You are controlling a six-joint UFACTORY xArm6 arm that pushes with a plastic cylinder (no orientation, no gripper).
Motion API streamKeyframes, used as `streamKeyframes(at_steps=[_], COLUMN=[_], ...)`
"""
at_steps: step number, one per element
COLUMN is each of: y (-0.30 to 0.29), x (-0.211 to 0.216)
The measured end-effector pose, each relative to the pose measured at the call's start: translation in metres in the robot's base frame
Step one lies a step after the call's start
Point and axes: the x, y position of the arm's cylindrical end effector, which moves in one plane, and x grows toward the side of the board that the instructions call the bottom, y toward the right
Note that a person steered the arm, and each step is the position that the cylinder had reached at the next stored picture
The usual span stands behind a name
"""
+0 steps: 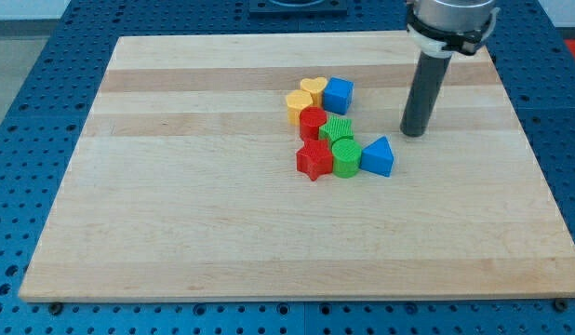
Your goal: Place the triangle to the left side of the red star
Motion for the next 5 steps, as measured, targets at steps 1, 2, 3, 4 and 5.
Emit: streamKeyframes(at_steps=[1, 2, 3, 4, 5], y=[-0.006, -0.008, -0.011, -0.018, -0.029], x=[0.006, 0.014, 0.015, 0.009, 0.006])
